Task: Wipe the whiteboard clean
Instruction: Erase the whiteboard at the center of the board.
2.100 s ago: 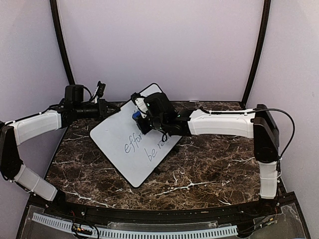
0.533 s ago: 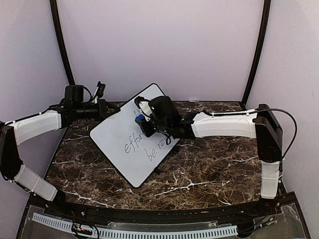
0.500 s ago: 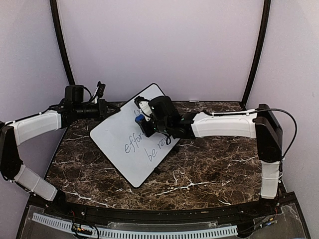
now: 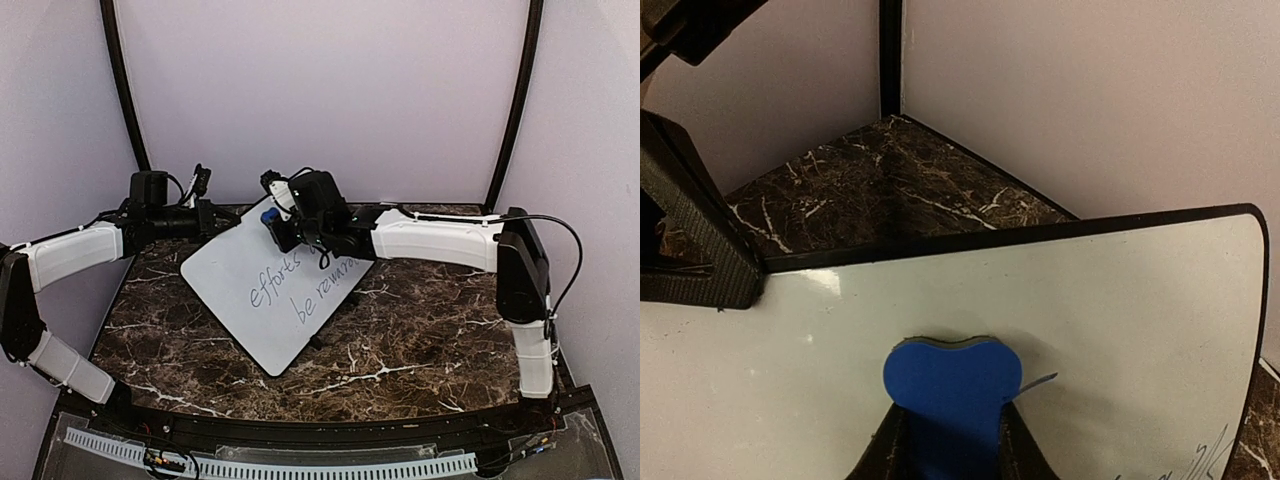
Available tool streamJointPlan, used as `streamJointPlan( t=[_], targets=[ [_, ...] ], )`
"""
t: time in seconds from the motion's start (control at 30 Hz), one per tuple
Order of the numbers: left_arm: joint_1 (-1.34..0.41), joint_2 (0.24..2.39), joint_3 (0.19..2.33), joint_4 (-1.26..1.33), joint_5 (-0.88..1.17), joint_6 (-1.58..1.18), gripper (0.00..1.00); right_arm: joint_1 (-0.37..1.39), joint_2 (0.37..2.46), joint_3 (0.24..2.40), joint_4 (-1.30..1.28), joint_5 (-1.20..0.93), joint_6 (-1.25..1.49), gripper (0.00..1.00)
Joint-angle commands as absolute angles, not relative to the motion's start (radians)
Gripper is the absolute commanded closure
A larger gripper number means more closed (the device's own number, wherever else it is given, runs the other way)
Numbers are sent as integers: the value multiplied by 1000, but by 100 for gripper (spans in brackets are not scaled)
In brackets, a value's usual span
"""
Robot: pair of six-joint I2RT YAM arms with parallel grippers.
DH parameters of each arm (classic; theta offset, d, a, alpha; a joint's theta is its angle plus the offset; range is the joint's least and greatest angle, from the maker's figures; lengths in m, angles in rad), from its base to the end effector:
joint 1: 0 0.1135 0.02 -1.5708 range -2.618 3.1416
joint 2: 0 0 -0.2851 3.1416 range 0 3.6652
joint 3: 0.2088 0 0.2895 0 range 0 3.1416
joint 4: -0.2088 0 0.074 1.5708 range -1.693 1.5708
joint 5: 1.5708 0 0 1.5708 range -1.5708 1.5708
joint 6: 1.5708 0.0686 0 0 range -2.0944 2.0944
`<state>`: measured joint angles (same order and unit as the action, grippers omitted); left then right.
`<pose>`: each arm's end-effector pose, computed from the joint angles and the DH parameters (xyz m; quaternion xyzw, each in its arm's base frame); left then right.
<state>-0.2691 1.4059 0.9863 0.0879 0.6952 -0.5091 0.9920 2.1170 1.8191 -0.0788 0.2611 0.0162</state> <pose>0.3508 -0.1423 0.2929 0.1047 0.7836 -0.4637 0.3999 0.3359 0.4816 0.2798 -0.3197 0.7586 0.1750 0.5401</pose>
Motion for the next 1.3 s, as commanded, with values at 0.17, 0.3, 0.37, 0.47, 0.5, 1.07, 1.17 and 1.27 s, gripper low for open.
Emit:
streamJointPlan(
  t=[0.17, 0.3, 0.37, 0.47, 0.5, 1.07, 1.17, 1.27],
  targets=[
    [-282, 1341, 995, 167, 786, -491, 100, 983, 2042, 1573, -112, 241, 45, 80],
    [-282, 1345, 995, 169, 788, -494, 100, 983, 2017, 1522, -100, 232, 58, 80],
    [-282, 1345, 995, 169, 788, -494, 100, 983, 2021, 1535, -99, 228, 56, 80],
    [-282, 1344, 993, 169, 787, -493, 100, 983, 2043, 1588, -103, 232, 48, 80],
    [-283, 1344, 994, 169, 787, -492, 100, 983, 2054, 1613, -106, 238, 42, 80],
    [-282, 1339, 994, 168, 787, -492, 100, 967, 2073, 1649, -115, 281, 35, 80],
    [-282, 1341, 994, 171, 790, -495, 100, 968, 2041, 1568, -97, 277, 49, 80],
    [-282, 1343, 994, 173, 792, -498, 100, 968, 2034, 1554, -88, 276, 52, 80]
  ],
)
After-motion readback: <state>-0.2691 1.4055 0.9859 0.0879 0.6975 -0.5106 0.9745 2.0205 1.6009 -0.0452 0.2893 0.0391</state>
